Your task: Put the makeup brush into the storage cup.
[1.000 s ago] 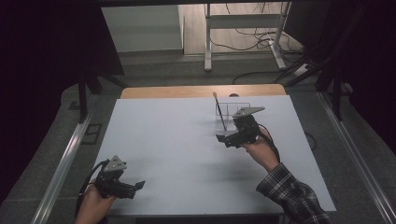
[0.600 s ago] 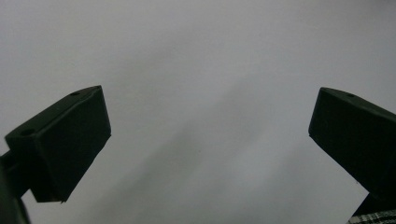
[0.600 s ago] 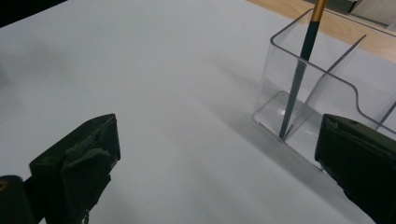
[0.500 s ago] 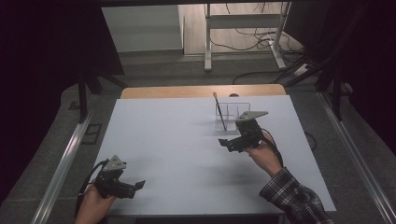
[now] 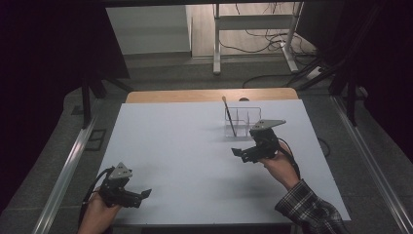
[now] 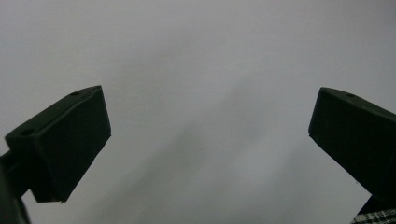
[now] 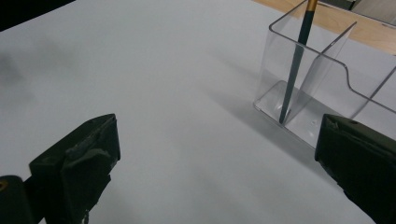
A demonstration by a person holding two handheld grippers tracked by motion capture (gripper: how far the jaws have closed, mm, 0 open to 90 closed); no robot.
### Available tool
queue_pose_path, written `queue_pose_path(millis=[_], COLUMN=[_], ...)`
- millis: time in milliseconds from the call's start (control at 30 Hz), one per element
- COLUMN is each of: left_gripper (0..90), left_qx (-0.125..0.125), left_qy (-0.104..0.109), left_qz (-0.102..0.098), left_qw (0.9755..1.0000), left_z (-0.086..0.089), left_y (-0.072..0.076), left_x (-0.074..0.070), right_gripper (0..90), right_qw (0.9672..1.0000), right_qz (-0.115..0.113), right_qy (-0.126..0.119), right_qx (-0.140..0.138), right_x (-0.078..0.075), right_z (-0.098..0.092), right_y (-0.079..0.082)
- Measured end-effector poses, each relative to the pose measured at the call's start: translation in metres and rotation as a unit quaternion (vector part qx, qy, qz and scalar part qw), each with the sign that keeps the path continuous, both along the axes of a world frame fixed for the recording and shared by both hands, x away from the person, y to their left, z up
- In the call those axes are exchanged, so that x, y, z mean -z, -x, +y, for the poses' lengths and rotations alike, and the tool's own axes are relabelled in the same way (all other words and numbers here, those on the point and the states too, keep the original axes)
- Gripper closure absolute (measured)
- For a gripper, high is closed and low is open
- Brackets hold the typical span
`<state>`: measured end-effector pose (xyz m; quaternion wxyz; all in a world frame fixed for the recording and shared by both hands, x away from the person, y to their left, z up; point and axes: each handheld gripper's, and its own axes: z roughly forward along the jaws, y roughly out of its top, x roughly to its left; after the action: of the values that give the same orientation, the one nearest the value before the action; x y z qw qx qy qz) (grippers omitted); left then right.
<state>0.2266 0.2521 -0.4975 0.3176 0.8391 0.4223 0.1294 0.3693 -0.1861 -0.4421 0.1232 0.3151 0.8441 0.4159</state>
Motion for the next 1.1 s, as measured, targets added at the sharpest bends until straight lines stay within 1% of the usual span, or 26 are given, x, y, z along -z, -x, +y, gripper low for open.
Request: queue_pose_path(millis=[333, 667, 1000, 1100], left_gripper=[0.0, 0.0, 0.0, 0.0], left_qx=[0.001, 0.001, 0.002, 0.002], left_qy=[-0.002, -0.004, -0.005, -0.005], left_qz=[0.0, 0.0, 0.0, 0.0], left_qw=[1.0, 1.0, 1.0, 1.0], left_z=[0.0, -0.001, -0.001, -0.001], left_y=[0.0, 0.0, 0.0, 0.0], left_x=[0.0, 0.0, 0.0, 0.0], right_gripper=[0.2, 0.3, 0.3, 0.3], right_qw=[1.0, 0.9999, 0.9999, 0.9999], right_qz=[-0.006, 0.0, 0.001, 0.004], right_qy=[0.002, 0.003, 0.004, 0.006], right_qx=[0.005, 0.01, 0.014, 0.015], right_x=[0.0, 0.003, 0.005, 0.007], right_z=[-0.011, -0.02, -0.029, -0.032], right_y=[0.01, 0.021, 0.028, 0.03])
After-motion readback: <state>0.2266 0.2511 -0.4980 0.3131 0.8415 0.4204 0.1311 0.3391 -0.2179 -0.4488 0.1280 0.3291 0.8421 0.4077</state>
